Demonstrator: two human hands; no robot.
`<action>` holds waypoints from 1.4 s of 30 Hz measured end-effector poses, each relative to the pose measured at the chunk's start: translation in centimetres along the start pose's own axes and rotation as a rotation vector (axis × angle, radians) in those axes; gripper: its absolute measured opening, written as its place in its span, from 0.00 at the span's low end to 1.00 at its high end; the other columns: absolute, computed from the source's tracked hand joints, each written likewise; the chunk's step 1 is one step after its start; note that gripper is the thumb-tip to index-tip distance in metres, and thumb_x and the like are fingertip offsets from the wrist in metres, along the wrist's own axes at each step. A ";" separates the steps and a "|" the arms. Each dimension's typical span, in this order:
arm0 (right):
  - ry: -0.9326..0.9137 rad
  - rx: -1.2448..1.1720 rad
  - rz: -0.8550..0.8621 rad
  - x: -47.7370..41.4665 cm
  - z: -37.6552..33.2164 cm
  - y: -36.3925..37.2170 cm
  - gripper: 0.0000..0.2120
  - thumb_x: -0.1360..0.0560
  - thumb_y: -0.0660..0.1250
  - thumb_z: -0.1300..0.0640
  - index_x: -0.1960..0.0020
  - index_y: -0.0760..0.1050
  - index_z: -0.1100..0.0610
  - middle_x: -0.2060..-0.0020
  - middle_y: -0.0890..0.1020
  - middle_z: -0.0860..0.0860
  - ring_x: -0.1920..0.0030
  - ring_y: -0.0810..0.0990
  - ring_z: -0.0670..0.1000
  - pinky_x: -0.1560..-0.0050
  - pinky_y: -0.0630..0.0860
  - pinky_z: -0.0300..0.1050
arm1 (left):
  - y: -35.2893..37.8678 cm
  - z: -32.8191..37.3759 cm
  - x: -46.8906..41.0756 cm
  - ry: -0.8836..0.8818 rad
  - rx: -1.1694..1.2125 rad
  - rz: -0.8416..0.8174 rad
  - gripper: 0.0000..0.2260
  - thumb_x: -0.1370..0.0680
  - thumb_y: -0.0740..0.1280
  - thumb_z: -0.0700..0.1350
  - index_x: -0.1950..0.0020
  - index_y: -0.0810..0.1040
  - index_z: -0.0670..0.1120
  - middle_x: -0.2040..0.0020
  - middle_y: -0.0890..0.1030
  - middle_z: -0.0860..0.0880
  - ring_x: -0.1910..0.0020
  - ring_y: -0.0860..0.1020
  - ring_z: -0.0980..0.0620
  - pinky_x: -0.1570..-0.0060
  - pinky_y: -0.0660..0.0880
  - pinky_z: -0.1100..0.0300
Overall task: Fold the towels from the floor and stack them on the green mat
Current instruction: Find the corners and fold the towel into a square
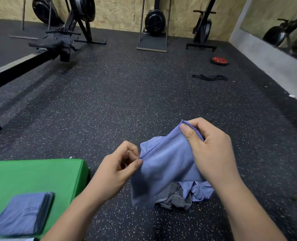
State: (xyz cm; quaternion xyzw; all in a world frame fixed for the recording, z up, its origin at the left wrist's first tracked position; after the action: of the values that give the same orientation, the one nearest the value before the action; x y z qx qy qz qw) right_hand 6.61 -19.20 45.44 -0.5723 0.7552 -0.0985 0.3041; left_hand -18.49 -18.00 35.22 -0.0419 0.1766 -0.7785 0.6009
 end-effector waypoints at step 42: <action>-0.008 0.117 -0.633 3.2 1.7 6.2 0.22 0.23 0.73 0.36 0.31 0.74 0.34 0.52 0.83 0.30 0.47 0.80 0.32 0.42 0.76 0.42 | 1.8 2.5 0.2 0.122 -0.144 -0.032 0.03 0.19 0.73 0.46 0.52 0.84 0.54 0.58 0.85 0.55 0.58 0.83 0.55 0.55 0.81 0.51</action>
State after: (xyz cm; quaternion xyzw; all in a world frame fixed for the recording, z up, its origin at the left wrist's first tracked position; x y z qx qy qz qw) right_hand 2.11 -19.79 39.89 -0.7607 0.5316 -0.2293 0.2936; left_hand -16.20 -19.09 36.96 -0.0403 0.2677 -0.7744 0.5719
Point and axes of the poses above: each hand's wrist, its own x-axis away from the middle knuckle, its own y-axis out of the palm, z = x × y, the point moved 4 cm from there along -x, towards the middle knuckle
